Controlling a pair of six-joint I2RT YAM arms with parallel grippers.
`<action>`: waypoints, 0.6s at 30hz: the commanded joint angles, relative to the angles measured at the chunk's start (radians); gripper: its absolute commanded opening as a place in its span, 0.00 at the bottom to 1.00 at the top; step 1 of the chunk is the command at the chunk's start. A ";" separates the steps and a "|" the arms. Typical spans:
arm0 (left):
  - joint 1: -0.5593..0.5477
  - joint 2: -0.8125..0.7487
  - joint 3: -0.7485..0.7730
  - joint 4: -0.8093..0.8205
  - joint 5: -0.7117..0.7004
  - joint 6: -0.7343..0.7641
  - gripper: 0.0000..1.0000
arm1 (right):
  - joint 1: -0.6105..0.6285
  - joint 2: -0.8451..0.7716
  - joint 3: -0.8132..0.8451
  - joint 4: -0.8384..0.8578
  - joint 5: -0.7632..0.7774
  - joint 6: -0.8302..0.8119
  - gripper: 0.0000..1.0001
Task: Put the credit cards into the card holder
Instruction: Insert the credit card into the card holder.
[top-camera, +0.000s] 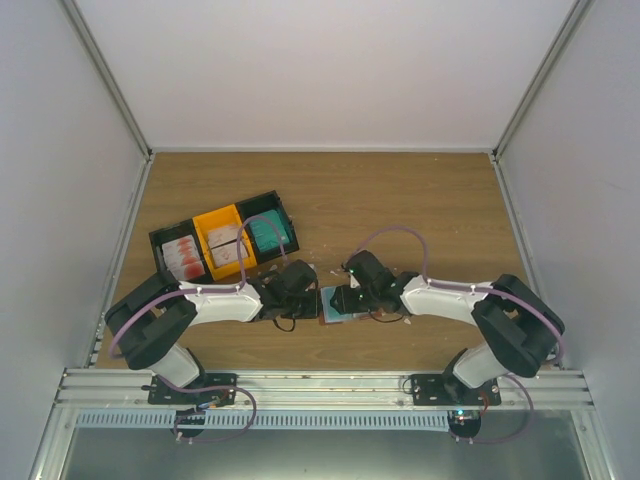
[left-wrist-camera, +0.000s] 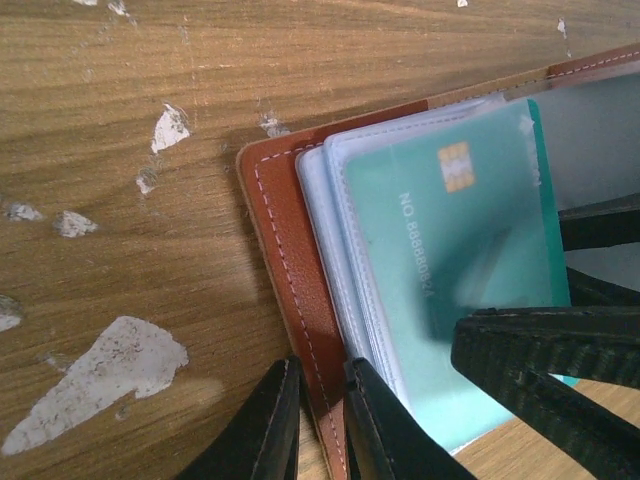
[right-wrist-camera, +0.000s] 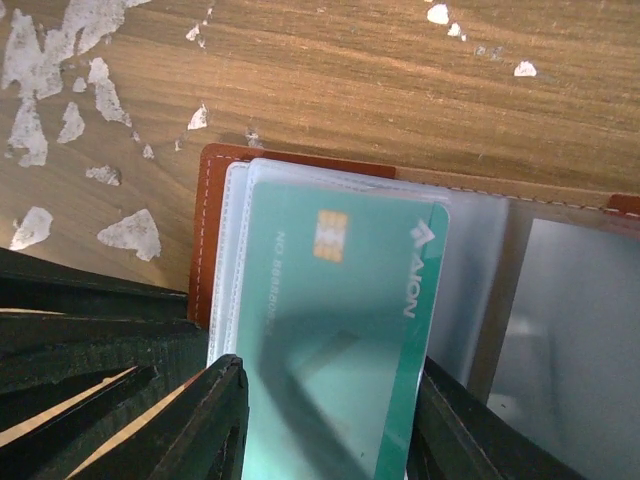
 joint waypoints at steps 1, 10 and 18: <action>-0.014 0.033 -0.021 -0.004 0.027 0.018 0.16 | 0.035 0.037 0.023 -0.108 0.115 -0.011 0.44; -0.014 0.013 -0.022 -0.016 0.003 0.019 0.16 | 0.029 -0.054 0.064 -0.181 0.193 -0.001 0.52; -0.014 -0.054 -0.023 -0.007 -0.010 0.021 0.19 | 0.029 -0.097 0.076 -0.243 0.235 -0.026 0.47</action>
